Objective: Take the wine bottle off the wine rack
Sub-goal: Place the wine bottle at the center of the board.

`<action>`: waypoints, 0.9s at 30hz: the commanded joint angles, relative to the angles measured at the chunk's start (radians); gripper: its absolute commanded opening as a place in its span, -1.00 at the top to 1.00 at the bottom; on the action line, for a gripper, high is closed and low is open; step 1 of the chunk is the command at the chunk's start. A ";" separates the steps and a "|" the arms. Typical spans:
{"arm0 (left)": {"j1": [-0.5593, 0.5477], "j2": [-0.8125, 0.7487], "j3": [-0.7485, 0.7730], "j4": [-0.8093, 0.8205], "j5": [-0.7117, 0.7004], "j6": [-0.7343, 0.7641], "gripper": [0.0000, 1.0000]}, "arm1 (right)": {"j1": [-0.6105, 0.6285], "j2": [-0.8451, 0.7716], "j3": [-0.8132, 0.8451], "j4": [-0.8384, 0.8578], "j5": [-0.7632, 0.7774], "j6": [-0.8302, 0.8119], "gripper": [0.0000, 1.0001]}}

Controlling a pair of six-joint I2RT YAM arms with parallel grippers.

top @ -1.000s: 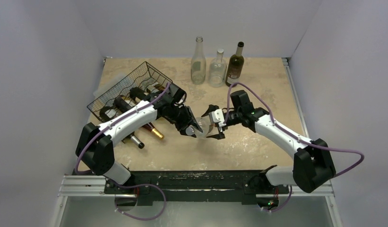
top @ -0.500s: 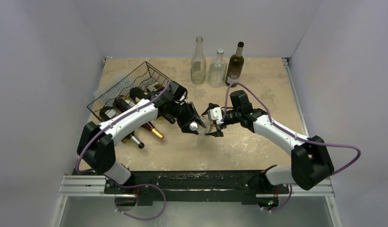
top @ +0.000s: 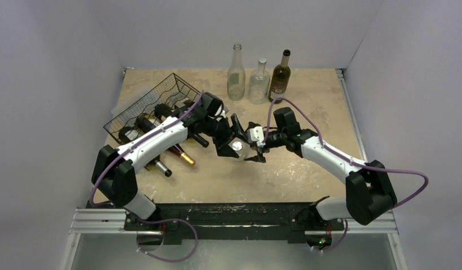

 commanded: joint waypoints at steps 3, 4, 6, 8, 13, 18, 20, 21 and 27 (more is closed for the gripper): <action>0.010 -0.044 0.056 0.063 0.053 0.056 -0.44 | -0.011 0.013 0.002 0.029 -0.014 0.066 -0.91; 0.014 -0.047 0.053 0.064 0.054 0.063 -0.44 | -0.015 0.015 0.004 0.034 -0.015 0.077 -0.91; 0.020 -0.054 0.048 0.067 0.056 0.076 -0.45 | -0.018 0.019 0.005 0.044 -0.019 0.100 -0.92; 0.028 -0.060 0.044 0.063 0.059 0.088 -0.46 | -0.021 0.027 0.009 0.053 -0.031 0.125 -0.93; 0.043 -0.075 0.035 0.065 0.058 0.116 -0.46 | -0.033 0.047 0.024 0.071 -0.037 0.195 -0.96; 0.057 -0.086 0.034 0.060 0.056 0.150 -0.47 | -0.042 0.049 0.031 0.070 -0.051 0.222 -0.98; 0.062 -0.089 0.034 0.057 0.059 0.163 -0.47 | -0.050 0.049 0.033 0.070 -0.056 0.231 -0.98; 0.065 -0.093 0.034 0.054 0.061 0.170 -0.47 | -0.055 0.047 0.035 0.069 -0.060 0.235 -0.98; 0.076 -0.162 0.048 0.026 0.058 0.286 -0.47 | -0.111 0.005 0.051 0.046 -0.105 0.254 -0.98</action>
